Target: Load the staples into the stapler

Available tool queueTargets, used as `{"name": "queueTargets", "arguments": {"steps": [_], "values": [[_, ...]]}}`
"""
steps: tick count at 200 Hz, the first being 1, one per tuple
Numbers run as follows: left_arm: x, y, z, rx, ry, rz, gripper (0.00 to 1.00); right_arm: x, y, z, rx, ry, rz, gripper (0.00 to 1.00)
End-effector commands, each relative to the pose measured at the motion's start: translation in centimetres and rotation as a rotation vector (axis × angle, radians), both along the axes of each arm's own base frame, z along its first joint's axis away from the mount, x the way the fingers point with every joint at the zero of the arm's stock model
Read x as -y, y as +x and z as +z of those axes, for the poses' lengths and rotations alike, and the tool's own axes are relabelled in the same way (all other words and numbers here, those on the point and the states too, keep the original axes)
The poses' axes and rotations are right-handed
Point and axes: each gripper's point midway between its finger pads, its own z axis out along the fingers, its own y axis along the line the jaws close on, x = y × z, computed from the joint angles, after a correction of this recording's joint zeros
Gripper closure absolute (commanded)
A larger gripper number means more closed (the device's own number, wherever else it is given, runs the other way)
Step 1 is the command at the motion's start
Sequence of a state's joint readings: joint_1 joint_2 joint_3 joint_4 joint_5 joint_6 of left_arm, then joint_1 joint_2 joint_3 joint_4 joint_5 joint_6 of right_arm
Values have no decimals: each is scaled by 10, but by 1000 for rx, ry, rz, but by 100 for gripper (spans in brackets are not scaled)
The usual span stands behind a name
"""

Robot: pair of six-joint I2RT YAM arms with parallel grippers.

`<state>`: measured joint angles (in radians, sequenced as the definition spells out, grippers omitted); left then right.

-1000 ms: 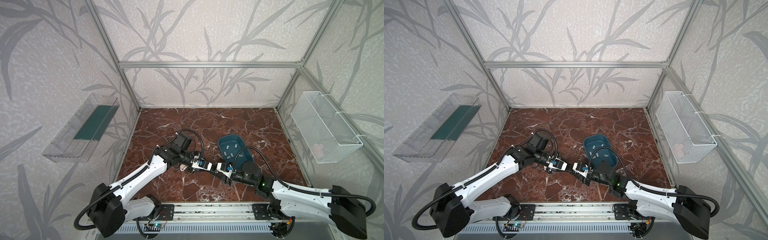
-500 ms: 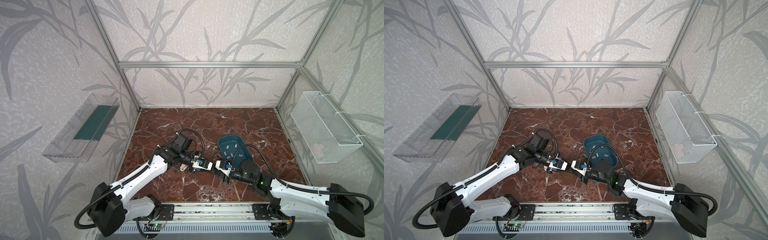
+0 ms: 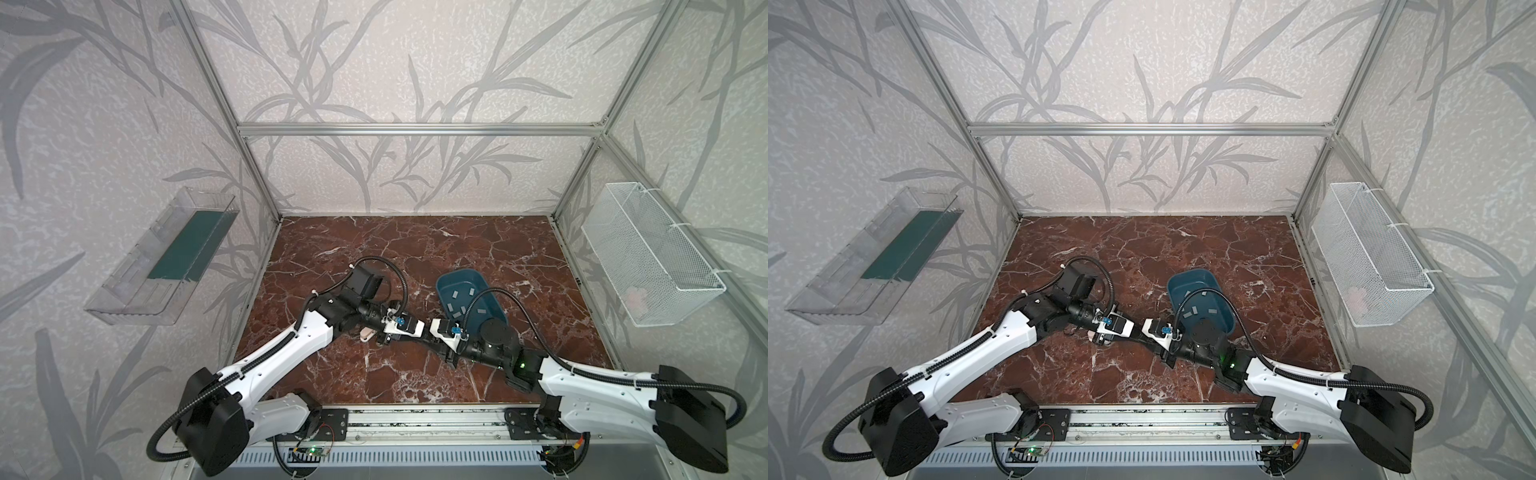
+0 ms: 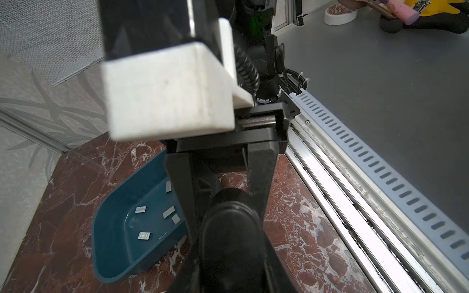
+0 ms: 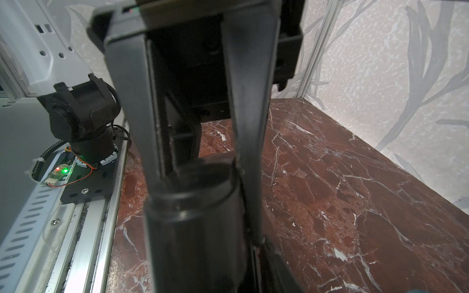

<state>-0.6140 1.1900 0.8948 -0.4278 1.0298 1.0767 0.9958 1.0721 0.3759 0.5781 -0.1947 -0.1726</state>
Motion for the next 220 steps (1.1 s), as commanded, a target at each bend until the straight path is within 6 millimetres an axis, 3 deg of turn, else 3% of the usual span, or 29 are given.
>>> {"name": "queueTargets", "arguments": {"steps": [1, 21, 62, 91, 113, 133, 179, 220], "values": [[1, -6, 27, 32, -101, -40, 100, -2, 2, 8, 2, 10, -13, 65], [-1, -4, 31, 36, -114, -31, 100, -2, 2, 8, 4, 8, -11, 67], [-7, 1, 46, 19, -178, -19, 100, -2, 2, 7, 3, 6, -9, 87], [-35, 37, 81, -5, -334, 79, 100, 5, 9, 7, -8, 31, -72, 100], [-60, 63, 104, 33, -440, 167, 100, 11, 11, 9, 1, 47, -95, 100], [-78, 74, 117, 42, -472, 210, 100, 17, 13, 13, -10, 89, -109, 100], [-109, 94, 119, 62, -464, 322, 100, 30, 19, 19, -26, 150, -146, 100], [-136, 118, 102, 45, -424, 439, 100, 38, 13, 33, 16, 220, -139, 100]]}}
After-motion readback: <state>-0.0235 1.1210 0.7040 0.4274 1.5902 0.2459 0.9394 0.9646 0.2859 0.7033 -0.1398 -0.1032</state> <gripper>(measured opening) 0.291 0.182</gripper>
